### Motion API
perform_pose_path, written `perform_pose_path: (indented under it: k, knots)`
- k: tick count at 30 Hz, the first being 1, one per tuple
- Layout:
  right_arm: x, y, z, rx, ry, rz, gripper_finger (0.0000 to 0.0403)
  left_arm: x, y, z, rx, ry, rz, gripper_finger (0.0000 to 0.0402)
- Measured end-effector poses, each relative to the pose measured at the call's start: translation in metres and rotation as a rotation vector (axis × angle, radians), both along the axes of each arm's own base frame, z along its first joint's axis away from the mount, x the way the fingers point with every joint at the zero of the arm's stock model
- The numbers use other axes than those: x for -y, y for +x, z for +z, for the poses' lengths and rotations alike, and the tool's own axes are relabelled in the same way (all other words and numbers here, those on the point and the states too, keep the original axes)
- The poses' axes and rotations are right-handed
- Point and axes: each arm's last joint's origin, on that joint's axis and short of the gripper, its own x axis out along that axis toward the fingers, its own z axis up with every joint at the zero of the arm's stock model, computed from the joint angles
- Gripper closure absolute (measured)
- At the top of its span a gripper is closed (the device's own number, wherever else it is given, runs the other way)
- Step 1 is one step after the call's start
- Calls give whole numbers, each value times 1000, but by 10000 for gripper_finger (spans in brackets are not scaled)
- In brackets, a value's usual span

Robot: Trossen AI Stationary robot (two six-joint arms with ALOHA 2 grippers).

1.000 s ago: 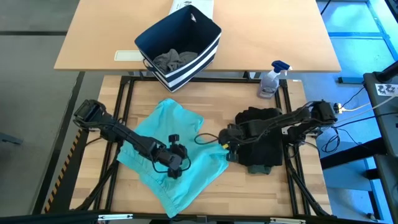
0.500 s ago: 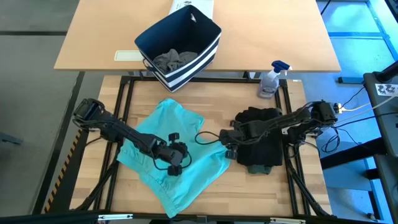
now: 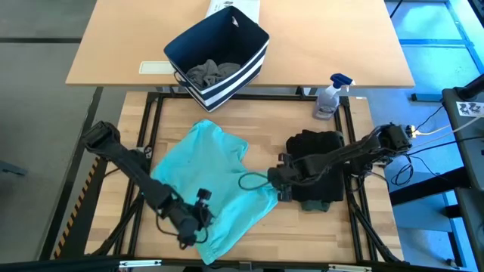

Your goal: Fold Laundry from Bin

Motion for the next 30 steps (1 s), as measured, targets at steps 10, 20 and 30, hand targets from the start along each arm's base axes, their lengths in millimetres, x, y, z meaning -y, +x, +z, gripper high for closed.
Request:
perform_pose_path:
  k: [10,20,30]
  knots:
    - [-67,-5,23,139,29,195,247,37,-21,-4,-12,-153,-57,309]
    - [-98,-23,20,189,-26,268,241,65,-10,-28,31,-281,-88,309]
    - [-105,-18,-3,101,-29,419,239,74,0,-19,180,-380,-119,268]
